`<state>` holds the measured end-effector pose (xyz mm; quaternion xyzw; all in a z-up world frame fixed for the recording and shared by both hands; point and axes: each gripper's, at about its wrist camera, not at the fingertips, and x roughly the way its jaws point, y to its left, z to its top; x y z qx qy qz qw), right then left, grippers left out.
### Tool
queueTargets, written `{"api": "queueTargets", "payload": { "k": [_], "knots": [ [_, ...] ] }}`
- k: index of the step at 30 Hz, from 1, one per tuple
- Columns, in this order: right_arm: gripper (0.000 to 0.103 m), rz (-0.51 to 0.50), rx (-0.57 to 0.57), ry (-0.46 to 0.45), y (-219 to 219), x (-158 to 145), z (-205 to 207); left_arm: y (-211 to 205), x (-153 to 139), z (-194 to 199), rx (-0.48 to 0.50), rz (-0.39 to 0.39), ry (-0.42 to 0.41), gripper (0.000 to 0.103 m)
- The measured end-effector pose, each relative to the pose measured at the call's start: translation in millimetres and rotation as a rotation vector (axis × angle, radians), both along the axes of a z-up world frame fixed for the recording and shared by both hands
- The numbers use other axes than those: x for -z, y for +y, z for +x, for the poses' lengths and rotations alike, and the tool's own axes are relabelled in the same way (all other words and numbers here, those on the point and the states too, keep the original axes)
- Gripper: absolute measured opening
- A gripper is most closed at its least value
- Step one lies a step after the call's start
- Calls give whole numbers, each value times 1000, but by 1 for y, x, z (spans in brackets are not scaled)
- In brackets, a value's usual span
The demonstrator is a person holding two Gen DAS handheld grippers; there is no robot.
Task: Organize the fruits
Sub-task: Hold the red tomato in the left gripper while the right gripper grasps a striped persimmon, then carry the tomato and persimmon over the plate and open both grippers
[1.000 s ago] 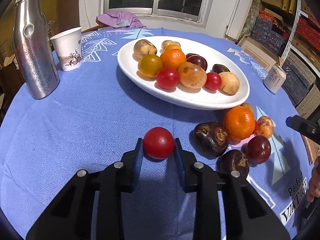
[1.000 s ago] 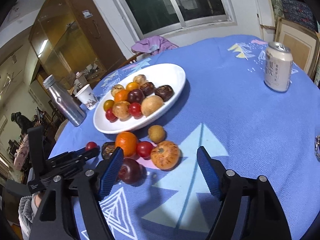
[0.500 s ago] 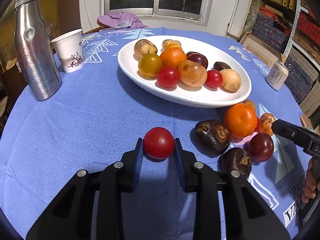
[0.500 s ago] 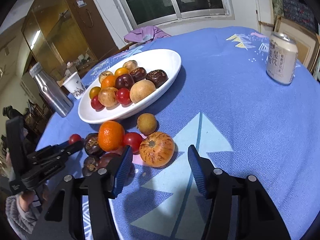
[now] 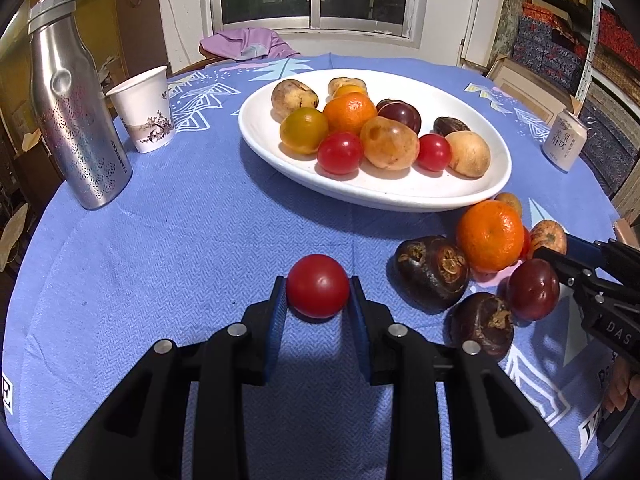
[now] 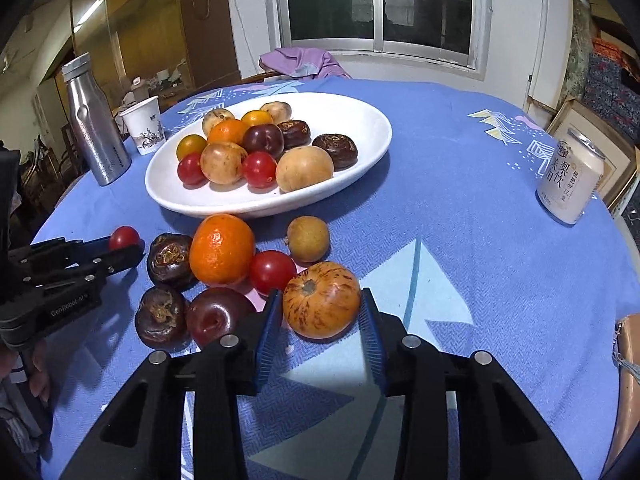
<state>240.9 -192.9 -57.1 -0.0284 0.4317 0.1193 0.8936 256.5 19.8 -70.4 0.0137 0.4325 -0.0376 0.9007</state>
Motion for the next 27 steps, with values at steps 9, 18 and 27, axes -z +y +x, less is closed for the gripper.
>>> {"api": "queueTargets", "payload": {
  "k": [9,18,27],
  "knots": [
    [40,21,-2,7,-2,1,-1,-1,-6,-6,-8,15,-43,30],
    [40,52,11,-21,-10,-8,-9,-5,-25,-24,-20,60,-159,30],
    [39,130,42,-136,-26,-42,-25,1,-48,-42,-53,74,-264,30]
  ]
}}
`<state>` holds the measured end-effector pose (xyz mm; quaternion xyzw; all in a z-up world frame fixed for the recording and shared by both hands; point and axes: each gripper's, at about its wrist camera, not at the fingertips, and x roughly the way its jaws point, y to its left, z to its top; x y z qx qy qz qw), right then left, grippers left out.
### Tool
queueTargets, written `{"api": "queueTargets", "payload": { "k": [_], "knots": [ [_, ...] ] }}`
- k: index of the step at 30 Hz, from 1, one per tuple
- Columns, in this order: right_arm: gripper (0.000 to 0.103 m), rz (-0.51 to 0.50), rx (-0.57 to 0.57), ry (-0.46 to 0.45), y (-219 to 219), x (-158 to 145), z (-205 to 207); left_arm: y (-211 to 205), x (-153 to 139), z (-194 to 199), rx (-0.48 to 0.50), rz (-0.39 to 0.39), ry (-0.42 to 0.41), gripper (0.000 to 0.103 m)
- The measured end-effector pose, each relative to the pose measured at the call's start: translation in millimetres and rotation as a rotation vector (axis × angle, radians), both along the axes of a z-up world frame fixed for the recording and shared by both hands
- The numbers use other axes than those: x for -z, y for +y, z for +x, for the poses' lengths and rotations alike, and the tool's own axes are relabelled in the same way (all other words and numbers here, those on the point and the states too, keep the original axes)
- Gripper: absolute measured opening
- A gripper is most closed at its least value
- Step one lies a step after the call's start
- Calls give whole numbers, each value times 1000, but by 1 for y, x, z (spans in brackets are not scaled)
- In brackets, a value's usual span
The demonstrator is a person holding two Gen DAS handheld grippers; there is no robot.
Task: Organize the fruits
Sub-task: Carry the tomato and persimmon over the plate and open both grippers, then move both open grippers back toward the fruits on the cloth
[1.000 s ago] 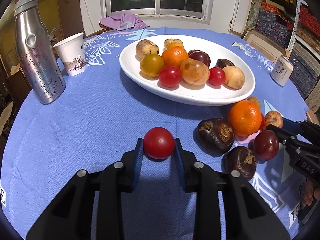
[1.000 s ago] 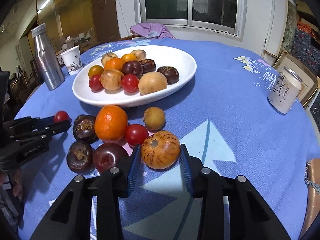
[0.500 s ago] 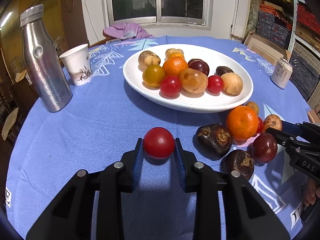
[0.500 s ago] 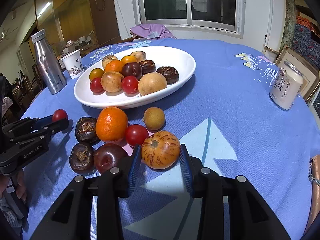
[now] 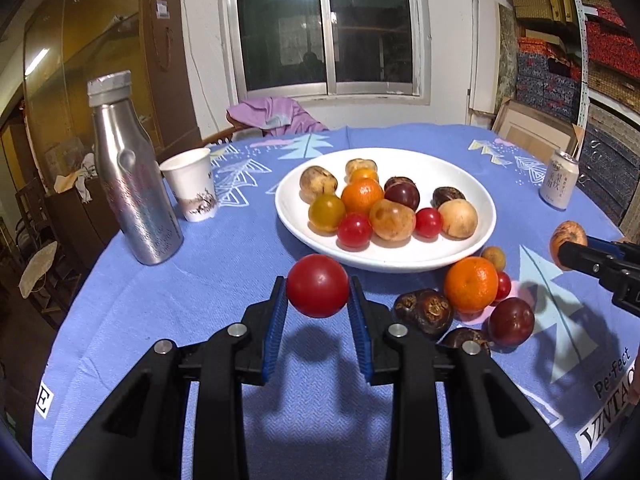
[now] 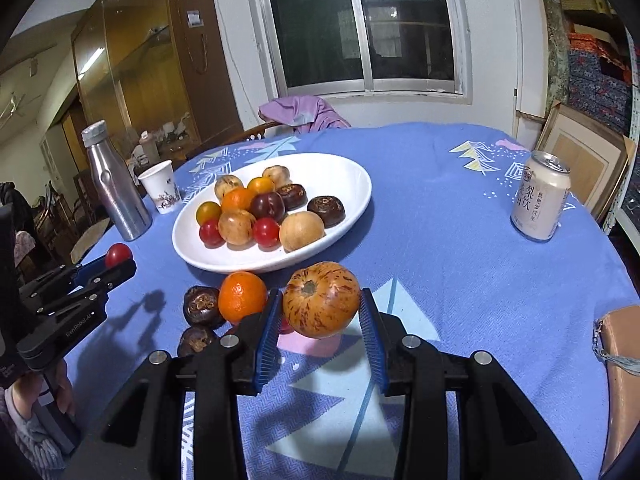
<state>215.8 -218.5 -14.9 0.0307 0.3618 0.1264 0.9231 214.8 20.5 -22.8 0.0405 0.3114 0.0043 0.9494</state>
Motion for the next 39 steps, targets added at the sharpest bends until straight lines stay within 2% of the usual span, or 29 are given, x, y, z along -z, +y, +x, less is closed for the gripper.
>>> {"api": "queueTargets", "payload": {
  "k": [7,12,16,18,21,26,27,29,30,31,35,37,39],
  "knots": [
    [39,37,-9,-40,-1,-13,-5,1,-14,-2,-14,5,-40,30],
    [39,100,12,-67,-6,-46,13,2,-48,23,5,-79,-28,30],
    [39,154,17,-92,-1,-74,45,-6,-68,53,7,-127,-28,30],
    [39,186,11,-76,4,-73,62,-13,-63,68,18,-156,-3,30],
    [39,217,2,-20,16,-54,90,-23,-38,87,26,-164,49,30],
    [39,155,2,98,28,-11,123,-33,-2,102,66,-127,139,30],
    [40,155,-1,119,27,-5,126,-35,0,102,71,-123,144,33],
    [43,173,8,132,26,2,127,-36,1,100,68,-105,130,54],
    [46,177,15,129,25,2,126,-36,-1,97,59,-94,112,70],
    [46,178,17,119,25,0,124,-36,-4,93,45,-77,86,77],
    [55,201,11,72,17,-19,107,-29,-13,80,34,-85,54,84],
    [71,201,3,39,13,-32,92,-20,-15,72,10,-110,40,93],
    [75,189,-2,-8,8,-43,73,-12,-14,66,-1,-137,46,94]
  ]
}}
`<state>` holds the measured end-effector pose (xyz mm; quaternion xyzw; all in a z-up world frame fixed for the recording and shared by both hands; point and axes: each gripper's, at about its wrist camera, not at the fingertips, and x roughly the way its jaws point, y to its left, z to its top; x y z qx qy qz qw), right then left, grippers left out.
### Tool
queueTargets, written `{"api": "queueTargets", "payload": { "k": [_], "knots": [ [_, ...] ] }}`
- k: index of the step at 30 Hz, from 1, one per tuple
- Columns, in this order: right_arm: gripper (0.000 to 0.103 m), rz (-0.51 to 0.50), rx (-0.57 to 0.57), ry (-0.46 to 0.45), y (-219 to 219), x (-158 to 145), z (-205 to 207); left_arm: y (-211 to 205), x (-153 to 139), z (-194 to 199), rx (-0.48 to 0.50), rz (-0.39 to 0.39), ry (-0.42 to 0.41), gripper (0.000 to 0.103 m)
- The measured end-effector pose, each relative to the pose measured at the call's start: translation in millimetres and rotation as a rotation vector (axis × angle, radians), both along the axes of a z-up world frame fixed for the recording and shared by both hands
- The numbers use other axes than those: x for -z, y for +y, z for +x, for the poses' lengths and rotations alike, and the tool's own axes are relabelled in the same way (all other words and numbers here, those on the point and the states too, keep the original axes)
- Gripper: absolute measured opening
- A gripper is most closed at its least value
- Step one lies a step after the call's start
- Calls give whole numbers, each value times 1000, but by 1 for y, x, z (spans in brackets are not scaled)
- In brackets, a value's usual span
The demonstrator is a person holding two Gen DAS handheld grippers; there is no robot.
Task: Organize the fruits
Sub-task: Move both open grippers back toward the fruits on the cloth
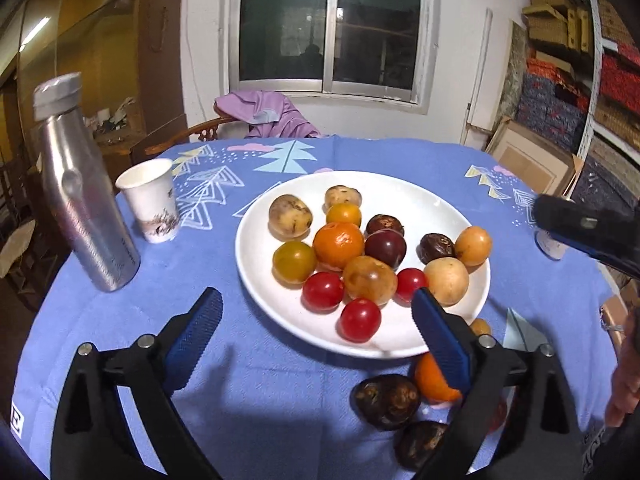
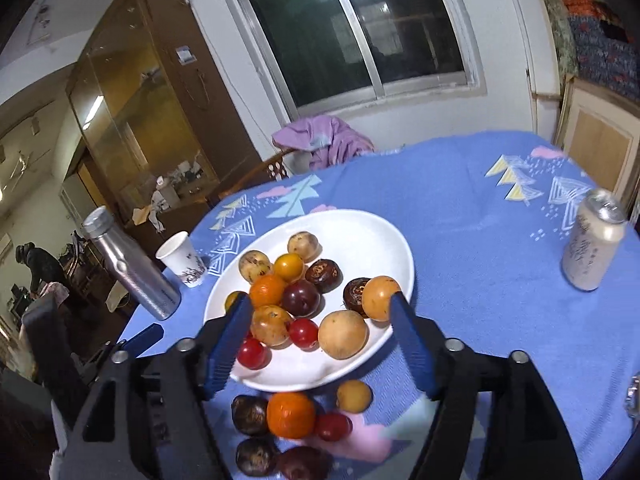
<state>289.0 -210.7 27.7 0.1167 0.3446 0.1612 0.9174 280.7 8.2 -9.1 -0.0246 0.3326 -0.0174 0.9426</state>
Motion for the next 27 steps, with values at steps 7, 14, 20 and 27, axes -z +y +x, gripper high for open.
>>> {"api": "queueTargets", "payload": {
  "k": [7,14,20,27],
  "knots": [
    [94,-2,28,-19,-32,18,-57,14,21,-27,3,-5,67,95],
    [98,-24,79,13,-44,28,-64,4,33,-39,16,33,91,95],
    [98,18,65,75,-47,31,-61,-23,41,-39,106,97,102,95],
    [99,36,71,79,-46,30,-62,-47,47,-34,153,196,110,95]
  ]
}}
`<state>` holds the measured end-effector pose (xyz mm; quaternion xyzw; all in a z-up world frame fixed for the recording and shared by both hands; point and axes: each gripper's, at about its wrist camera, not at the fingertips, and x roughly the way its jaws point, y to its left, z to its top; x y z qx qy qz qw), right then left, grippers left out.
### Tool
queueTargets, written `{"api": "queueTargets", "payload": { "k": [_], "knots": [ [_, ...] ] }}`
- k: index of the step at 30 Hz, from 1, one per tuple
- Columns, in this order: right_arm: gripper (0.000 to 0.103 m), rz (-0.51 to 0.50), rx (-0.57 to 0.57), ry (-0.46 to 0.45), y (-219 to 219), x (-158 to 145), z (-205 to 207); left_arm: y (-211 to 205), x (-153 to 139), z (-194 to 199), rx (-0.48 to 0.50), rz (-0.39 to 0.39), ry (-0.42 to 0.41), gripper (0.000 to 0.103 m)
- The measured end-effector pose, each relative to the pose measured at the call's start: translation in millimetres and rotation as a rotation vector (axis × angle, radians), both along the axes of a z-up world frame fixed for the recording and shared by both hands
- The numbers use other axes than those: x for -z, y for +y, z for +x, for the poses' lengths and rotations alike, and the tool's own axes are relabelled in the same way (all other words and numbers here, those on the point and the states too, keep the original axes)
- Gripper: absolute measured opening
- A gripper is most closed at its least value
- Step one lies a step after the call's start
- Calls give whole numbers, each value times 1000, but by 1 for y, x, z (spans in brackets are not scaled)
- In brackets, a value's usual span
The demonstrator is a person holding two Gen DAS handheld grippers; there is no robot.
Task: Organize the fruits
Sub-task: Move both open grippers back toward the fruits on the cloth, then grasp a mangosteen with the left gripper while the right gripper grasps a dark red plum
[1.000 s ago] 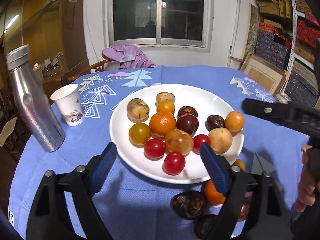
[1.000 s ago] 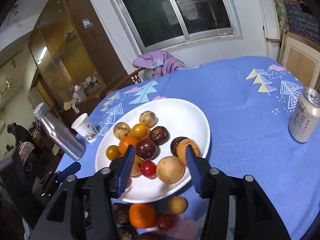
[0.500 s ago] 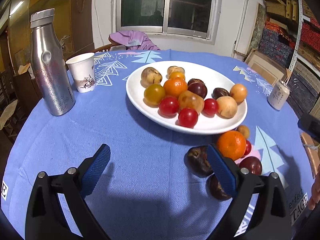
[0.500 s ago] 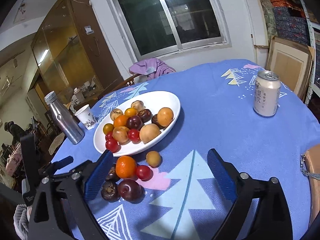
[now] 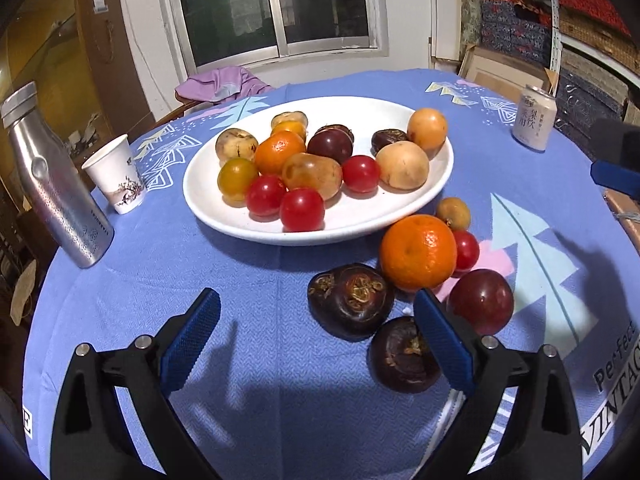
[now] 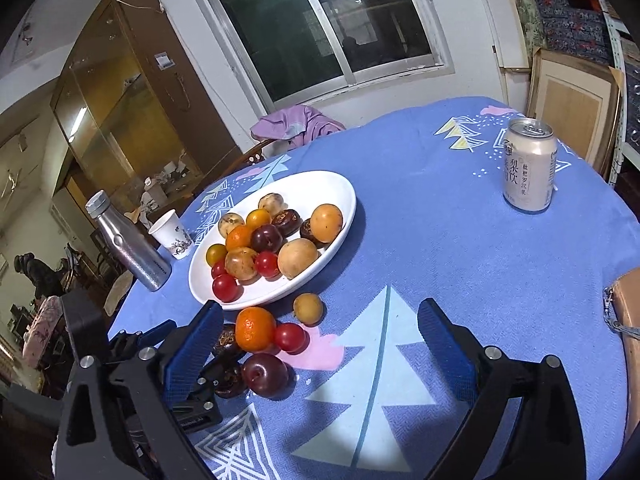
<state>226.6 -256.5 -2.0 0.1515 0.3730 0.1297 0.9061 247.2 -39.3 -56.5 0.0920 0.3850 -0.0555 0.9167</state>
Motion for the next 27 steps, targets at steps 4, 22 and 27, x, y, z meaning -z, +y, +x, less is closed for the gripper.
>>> {"api": "queueTargets", "payload": {
  "k": [4,22,27],
  "knots": [
    [99,-7,1,7,2,1,1,4,3,11,-18,2,29,98],
    [99,25,-40,6,5,3,0,49,-7,1,-112,-53,1,99],
    [99,23,-39,12,6,5,1,33,3,12,-92,26,25,99]
  ]
}}
